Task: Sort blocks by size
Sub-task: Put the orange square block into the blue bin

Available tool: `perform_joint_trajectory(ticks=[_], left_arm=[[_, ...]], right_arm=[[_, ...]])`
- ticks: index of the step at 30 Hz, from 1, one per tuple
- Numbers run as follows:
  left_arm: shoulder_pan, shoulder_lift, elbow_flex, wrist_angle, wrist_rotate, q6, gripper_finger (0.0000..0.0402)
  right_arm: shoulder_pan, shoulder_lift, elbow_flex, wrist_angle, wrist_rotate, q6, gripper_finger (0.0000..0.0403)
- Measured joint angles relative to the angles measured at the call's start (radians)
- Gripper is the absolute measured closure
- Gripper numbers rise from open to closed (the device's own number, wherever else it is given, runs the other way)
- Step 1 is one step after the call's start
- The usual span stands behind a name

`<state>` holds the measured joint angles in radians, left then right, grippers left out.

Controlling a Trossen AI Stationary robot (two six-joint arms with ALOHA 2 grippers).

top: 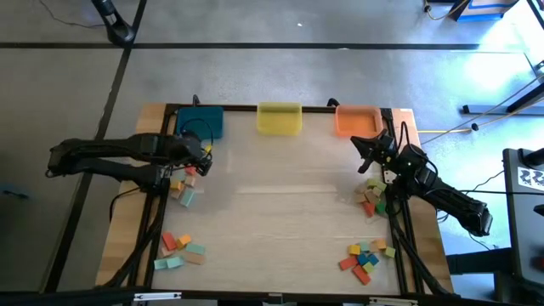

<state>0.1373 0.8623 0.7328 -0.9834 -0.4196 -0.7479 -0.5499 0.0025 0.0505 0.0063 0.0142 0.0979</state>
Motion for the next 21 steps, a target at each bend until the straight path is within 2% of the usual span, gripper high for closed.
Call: perform_joint_trajectory(ticks=[5, 8, 15, 18, 21], left_arm=[[0.052, 0.062, -0.005, 0.007, 0.0, 0.039, 0.0397], [0.095, 0.095, -0.005, -0.007, 0.027, 0.029, 0.0375], [0.2, 0.166, -0.005, -0.013, 0.186, 0.048, 0.0264], [0.229, 0.206, -0.006, -0.05, 0.208, 0.04, 0.0217], [0.255, 0.245, -0.006, -0.078, 0.208, 0.032, 0.0188]], right_arm=[[0.0, 0.0, 0.001, -0.001, 0.004, 0.0, 0.0373], [0.0, 0.0, 0.002, -0.008, 0.004, -0.002, 0.0373], [0.0, 0.0, 0.002, -0.01, 0.004, -0.002, 0.0373], [0.0, 0.0, 0.002, -0.01, 0.003, -0.002, 0.0373], [0.0, 0.0, 0.002, -0.01, 0.003, -0.002, 0.0373]])
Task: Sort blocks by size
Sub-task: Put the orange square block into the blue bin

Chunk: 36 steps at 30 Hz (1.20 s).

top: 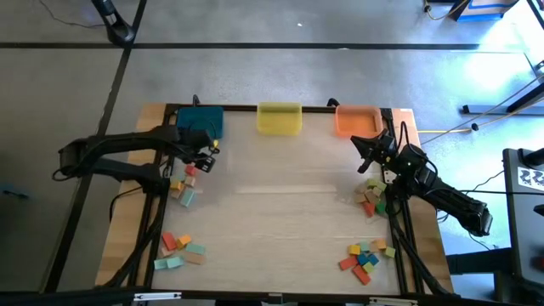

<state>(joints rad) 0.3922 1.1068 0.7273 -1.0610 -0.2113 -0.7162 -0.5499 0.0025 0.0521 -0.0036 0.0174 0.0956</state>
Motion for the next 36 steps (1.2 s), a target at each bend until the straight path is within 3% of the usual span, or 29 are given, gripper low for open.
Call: perform_joint_trajectory(ticks=[19, 26, 36], left_arm=[[0.023, 0.249, -0.002, -0.054, 0.01, -0.04, 0.0174], [0.023, 0.281, -0.004, -0.048, 0.054, -0.036, 0.0174], [0.057, 0.28, -0.141, 0.047, 0.12, -0.016, 0.0174]], right_arm=[[0.0, 0.0, 0.0, 0.001, -0.002, 0.0, 0.0373], [0.0, 0.0, 0.0, 0.001, -0.002, 0.0, 0.0373], [0.0, 0.0, 0.0, 0.003, -0.002, -0.001, 0.0373]])
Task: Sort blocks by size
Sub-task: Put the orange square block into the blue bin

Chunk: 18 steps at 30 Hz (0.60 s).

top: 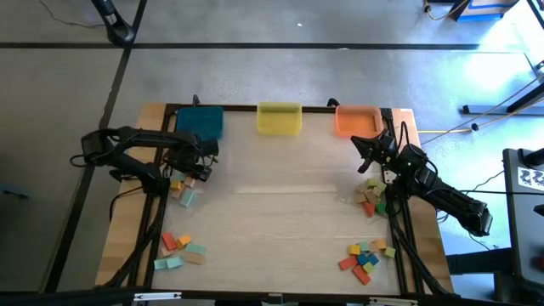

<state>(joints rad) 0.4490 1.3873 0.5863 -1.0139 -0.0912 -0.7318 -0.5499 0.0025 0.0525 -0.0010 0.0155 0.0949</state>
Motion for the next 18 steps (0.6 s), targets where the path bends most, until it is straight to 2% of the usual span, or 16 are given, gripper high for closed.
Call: perform_joint_trajectory(ticks=[10, 18], left_arm=[[0.011, -0.047, -0.001, 0.022, 0.005, 0.034, 0.0209], [0.028, -0.069, 0.007, 0.108, 0.0, 0.037, 0.0212]], right_arm=[[0.0, 0.0, 0.0, 0.0, 0.0, 0.0, 0.0373], [0.0, 0.0, 0.0, 0.0, 0.0, 0.0, 0.0373]])
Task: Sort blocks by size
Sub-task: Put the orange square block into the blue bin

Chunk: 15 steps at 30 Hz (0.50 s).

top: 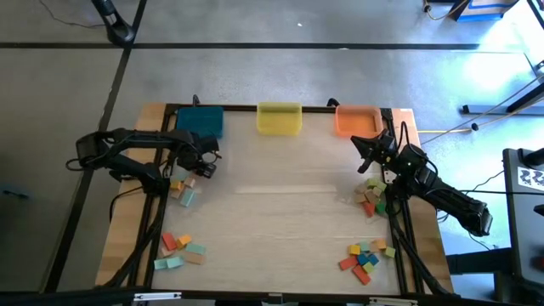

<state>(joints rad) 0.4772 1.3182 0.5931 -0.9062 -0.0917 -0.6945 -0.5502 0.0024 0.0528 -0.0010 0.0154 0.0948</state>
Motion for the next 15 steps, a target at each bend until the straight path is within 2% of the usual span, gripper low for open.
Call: perform_joint_trajectory(ticks=[9, 15], left_arm=[[0.03, 0.0, 0.0, -0.014, -0.032, 0.015, 0.0214], [0.03, 0.0, 0.0, -0.017, -0.032, 0.063, 0.0256]], right_arm=[[0.0, 0.0, 0.0, -0.001, 0.0, 0.0, 0.0373], [0.0, 0.0, 0.0, -0.002, 0.0, 0.0, 0.0373]])
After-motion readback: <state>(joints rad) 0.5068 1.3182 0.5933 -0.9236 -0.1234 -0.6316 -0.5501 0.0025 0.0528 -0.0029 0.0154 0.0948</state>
